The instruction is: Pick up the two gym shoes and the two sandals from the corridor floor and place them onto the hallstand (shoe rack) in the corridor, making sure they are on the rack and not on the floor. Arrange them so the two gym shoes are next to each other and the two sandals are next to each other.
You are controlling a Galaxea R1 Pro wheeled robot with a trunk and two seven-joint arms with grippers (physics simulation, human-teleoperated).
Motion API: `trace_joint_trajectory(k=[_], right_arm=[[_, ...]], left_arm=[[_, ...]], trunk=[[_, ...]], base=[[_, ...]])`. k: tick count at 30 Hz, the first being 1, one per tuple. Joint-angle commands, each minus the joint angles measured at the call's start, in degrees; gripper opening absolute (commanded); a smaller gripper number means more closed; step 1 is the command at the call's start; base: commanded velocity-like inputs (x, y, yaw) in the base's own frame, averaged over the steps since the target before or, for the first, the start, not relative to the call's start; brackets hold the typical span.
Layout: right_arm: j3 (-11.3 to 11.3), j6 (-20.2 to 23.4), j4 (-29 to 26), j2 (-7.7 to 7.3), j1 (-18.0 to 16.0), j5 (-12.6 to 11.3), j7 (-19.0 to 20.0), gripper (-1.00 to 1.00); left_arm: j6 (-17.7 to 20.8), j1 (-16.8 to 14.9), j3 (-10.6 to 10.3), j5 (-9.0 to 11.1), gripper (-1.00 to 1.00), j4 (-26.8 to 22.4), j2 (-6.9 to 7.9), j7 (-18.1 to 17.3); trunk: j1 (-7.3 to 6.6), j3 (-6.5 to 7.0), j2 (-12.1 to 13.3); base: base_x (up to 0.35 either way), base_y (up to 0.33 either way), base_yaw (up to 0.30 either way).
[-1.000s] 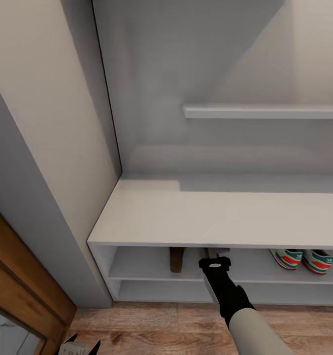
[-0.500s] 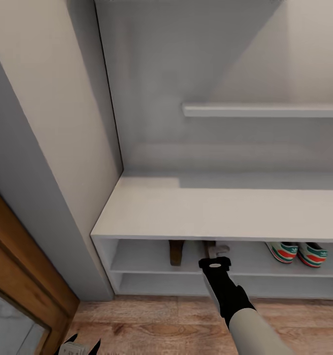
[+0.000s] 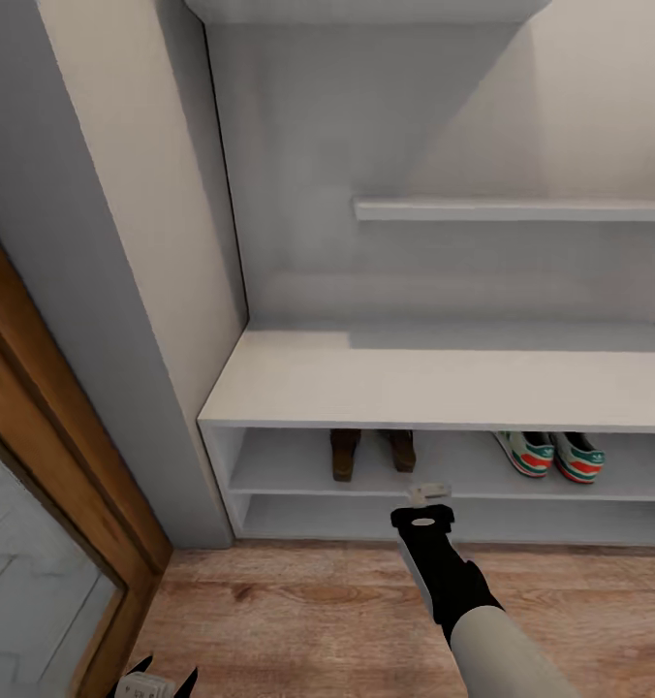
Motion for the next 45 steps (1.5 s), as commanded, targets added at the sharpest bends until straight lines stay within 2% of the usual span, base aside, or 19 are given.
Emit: trace_joint_trajectory(k=[1, 20, 30, 33, 34, 37, 38, 43, 44, 45], right_arm=[[-0.2, 0.4, -0.1, 0.06, 0.0, 0.6, 0.1, 1.0], [-0.3, 0.3, 0.5, 0.06, 0.0, 0.7, 0.2, 1.0], [-0.3, -1.7, 5.4, 0.06, 0.3, 0.7, 0.5, 1.0], [-0.3, -6.3, 9.2, -0.1, 0.3, 0.7, 0.5, 1.0], [-0.3, -13.8, 15.6, -2.58, 0.3, 0.8, 0.6, 1.0], [-0.3, -18.3, 20.3, -3.48, 0.3, 0.8, 0.6, 1.0], [-0.2, -21.4, 23.4, -3.91, 0.3, 0.9, 0.6, 1.0], [-0.2, -28.3, 30.1, -5.57, 0.3, 0.9, 0.6, 1.0], [-0.1, -34.5, 35.4, -7.92, 0.7, 0.8, 0.6, 1.0], [-0.1, -34.8, 35.6, -8.01, 0.9, 0.8, 0.6, 1.0]], left_arm=[[-0.1, 0.0, 0.3, 0.0, 1.0, 0.0, -0.03, -0.5], [0.0, 0.0, 0.5, 0.0, 1.0, 0.0, -0.03, -0.5], [0.1, 0.0, 0.6, 0.1, 1.0, 0.0, 0.02, -0.4], [0.1, 0.0, 0.7, 0.2, 1.0, 0.0, 0.04, -0.4], [0.1, 0.0, 0.7, 0.3, 1.0, 0.0, 0.07, -0.4], [0.1, 0.0, 0.7, 0.3, 1.0, 0.0, 0.14, -0.4], [0.1, 0.0, 0.7, 0.4, 1.0, 0.0, 0.22, -0.4], [0.2, 0.0, 0.8, 0.4, 1.0, 0.0, 0.43, -0.3], [0.2, 0.0, 0.8, 0.5, 1.0, 0.0, 0.61, -0.3], [0.2, 0.0, 0.8, 0.5, 1.0, 0.0, 0.62, -0.2]], trunk=[[-0.05, -0.05, 0.0], [-0.05, -0.05, 0.0], [-0.05, -0.05, 0.0], [-0.05, -0.05, 0.0], [-0.05, -0.05, 0.0], [-0.05, -0.05, 0.0], [-0.05, -0.05, 0.0], [-0.05, -0.05, 0.0], [-0.05, -0.05, 0.0], [-0.05, -0.05, 0.0]], base=[[-0.334, -0.056, 0.0], [-0.33, -0.109, 0.0], [-0.279, -0.192, 0.0], [-0.269, -0.196, 0.0], [-0.264, -0.197, 0.0], [-0.263, -0.197, 0.0], [-0.263, -0.197, 0.0], [-0.262, -0.192, 0.0], [-0.171, -0.093, -0.052], [-0.144, -0.074, -0.068]])
